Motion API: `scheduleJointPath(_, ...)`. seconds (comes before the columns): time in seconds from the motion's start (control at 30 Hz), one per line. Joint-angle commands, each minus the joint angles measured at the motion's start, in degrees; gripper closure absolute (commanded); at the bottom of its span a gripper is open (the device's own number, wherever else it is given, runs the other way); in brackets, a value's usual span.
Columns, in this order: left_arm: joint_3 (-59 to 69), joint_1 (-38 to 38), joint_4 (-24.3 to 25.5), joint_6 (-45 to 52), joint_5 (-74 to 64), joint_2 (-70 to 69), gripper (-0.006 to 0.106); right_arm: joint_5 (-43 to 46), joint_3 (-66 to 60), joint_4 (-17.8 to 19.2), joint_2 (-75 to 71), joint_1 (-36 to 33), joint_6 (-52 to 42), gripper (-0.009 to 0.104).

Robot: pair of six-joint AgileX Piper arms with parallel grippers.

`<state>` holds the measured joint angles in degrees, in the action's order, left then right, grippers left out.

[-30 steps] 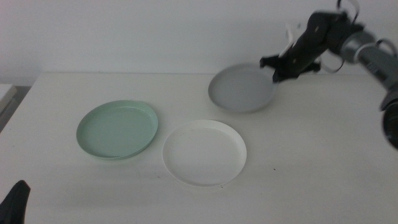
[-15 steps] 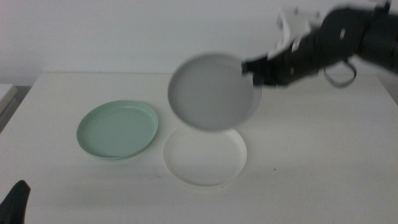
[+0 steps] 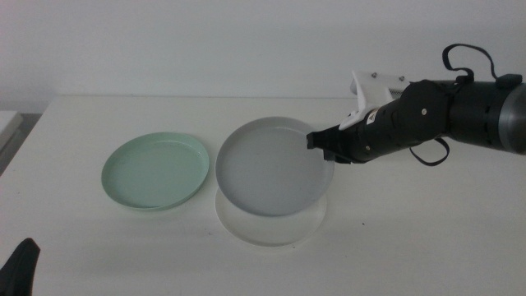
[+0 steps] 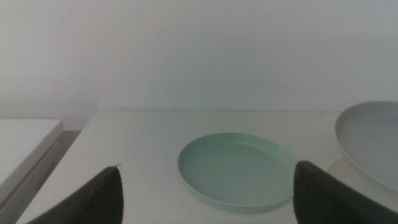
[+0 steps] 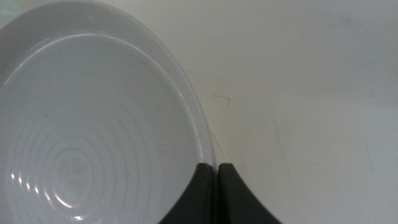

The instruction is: Stack the three bowls on top of each other.

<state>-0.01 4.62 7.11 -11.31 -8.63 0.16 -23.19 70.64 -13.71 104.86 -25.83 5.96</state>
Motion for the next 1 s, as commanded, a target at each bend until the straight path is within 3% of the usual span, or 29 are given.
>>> scheduleJointPath(0.0,0.01,-0.05,-0.05,-0.49,0.68,-0.16,0.007,0.94,-0.96,-0.18,-0.48,-0.59,-0.04,0.098)
scheduleJointPath(0.53,0.01,-0.05,0.41,-0.49,0.65,-0.16,0.007,6.41,-6.09,-1.67,-0.48,-1.07,0.23,0.097)
scheduleJointPath(0.87,0.01,-0.05,0.41,-0.49,0.65,-0.16,0.007,5.17,-6.09,-3.17,-0.48,-1.07,0.23,0.075)
scheduleJointPath(0.97,0.01,-0.05,0.41,-0.49,0.65,-0.16,0.007,4.2,-5.67,-2.93,-0.98,-1.07,0.23,0.062)
